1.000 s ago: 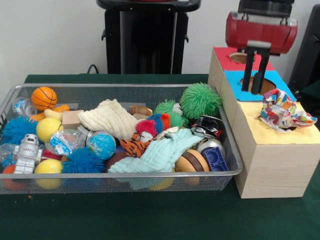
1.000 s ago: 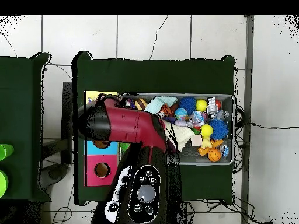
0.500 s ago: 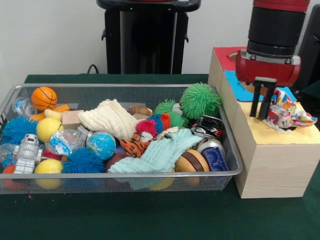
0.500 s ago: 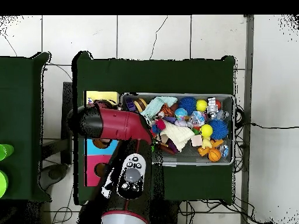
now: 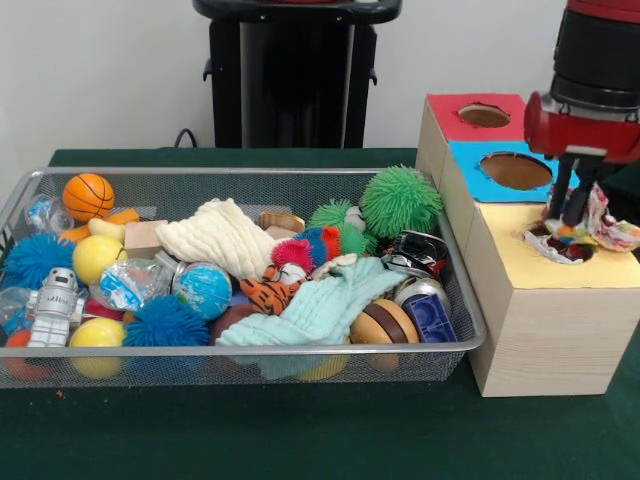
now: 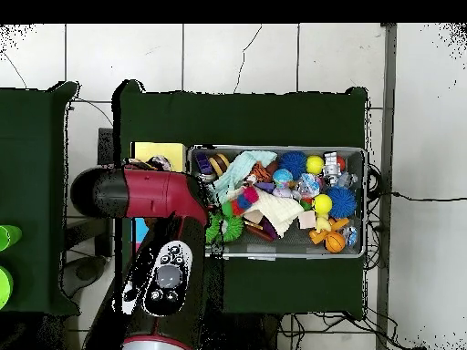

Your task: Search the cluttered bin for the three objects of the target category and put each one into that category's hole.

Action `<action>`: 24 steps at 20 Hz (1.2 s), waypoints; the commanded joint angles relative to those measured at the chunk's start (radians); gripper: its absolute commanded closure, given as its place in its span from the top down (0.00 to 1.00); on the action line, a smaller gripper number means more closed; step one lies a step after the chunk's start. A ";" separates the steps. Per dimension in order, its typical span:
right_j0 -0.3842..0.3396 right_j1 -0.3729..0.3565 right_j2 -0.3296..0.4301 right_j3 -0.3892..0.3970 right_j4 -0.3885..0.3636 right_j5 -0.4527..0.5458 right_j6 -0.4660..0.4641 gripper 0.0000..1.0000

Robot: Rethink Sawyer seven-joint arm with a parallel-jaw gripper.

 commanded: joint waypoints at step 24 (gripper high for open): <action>-0.093 -0.241 0.114 0.256 0.206 0.405 0.237 0.00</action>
